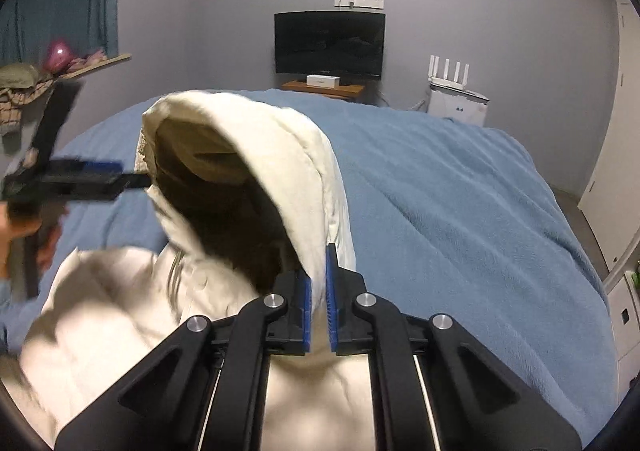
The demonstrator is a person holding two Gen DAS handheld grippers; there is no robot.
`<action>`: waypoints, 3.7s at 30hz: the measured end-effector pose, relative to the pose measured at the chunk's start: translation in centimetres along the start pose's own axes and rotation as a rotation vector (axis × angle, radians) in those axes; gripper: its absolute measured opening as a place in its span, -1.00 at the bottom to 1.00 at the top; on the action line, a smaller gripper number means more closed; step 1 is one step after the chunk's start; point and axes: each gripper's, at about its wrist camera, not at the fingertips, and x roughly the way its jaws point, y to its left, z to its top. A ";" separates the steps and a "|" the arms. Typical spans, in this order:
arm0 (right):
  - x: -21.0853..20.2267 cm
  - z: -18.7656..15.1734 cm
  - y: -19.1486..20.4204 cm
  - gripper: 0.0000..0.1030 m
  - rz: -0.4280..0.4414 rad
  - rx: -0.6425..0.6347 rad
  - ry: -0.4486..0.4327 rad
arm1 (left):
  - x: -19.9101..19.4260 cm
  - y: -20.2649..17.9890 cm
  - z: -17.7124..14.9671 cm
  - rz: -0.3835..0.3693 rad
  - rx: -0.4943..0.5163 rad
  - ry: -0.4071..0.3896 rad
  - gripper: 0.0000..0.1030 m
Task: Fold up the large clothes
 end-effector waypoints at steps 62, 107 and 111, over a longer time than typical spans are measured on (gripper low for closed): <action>-7.3 -9.4 -0.5 -0.73 0.403 -0.094 0.113 | -3.2 -6.1 -15.3 -0.348 0.358 0.175 0.12; 1.5 -10.9 11.1 -0.73 0.385 -0.121 0.252 | 1.4 -6.1 -8.7 -0.214 0.352 0.039 -0.40; 1.8 -11.3 11.0 -0.73 0.385 -0.125 0.261 | 3.3 -5.2 -9.2 -0.242 0.326 0.083 -0.40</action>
